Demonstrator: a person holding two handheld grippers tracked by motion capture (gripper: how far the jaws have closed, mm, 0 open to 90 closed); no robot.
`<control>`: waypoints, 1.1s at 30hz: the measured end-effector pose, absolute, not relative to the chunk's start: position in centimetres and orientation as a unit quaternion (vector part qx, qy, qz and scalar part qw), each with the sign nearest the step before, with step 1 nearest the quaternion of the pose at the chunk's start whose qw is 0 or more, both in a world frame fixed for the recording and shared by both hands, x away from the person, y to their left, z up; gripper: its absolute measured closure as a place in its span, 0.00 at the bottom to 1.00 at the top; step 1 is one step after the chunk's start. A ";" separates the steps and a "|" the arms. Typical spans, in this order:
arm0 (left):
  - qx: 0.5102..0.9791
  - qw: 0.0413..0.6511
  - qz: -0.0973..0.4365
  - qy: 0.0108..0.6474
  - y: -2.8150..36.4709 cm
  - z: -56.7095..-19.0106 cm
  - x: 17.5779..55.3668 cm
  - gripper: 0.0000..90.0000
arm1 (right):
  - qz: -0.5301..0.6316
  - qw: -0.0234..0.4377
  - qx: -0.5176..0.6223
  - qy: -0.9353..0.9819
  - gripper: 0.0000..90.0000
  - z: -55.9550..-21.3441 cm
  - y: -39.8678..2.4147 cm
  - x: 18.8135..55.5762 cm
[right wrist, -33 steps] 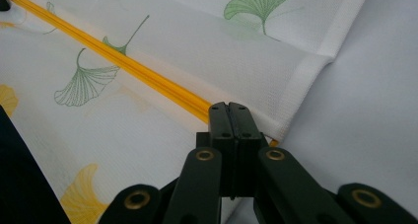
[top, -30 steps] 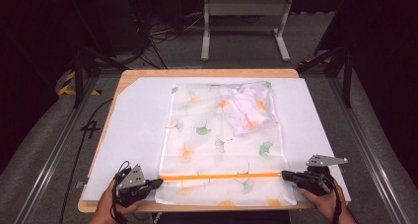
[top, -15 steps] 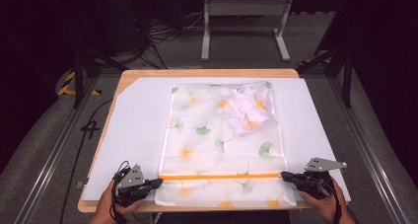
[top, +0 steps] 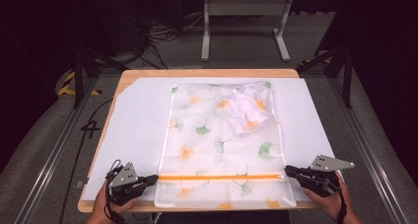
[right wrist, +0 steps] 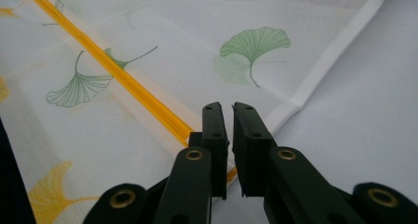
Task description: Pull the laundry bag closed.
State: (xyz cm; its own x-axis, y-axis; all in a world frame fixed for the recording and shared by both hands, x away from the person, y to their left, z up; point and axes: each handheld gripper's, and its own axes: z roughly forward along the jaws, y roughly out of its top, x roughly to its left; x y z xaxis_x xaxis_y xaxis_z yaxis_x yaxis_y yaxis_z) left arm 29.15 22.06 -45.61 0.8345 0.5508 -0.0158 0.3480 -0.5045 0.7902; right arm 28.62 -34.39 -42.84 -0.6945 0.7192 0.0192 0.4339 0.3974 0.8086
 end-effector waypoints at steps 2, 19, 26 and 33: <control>0.860 0.416 0.128 0.265 22.1 -45.6 29.1 0.96 | 0.414 0.191 0.348 0.819 0.92 -42.7 -34.4 28.5; 0.840 0.396 0.214 0.303 23.3 -44.7 30.2 0.53 | 0.397 0.288 0.335 0.804 0.59 -41.8 -35.4 30.1; 0.821 0.398 0.239 0.333 24.8 -44.5 31.6 0.41 | 0.397 0.313 0.358 0.785 0.43 -41.6 -36.9 31.3; 0.801 0.405 0.245 0.366 27.1 -44.8 32.2 0.25 | 0.394 0.328 0.381 0.769 0.31 -41.7 -38.6 31.9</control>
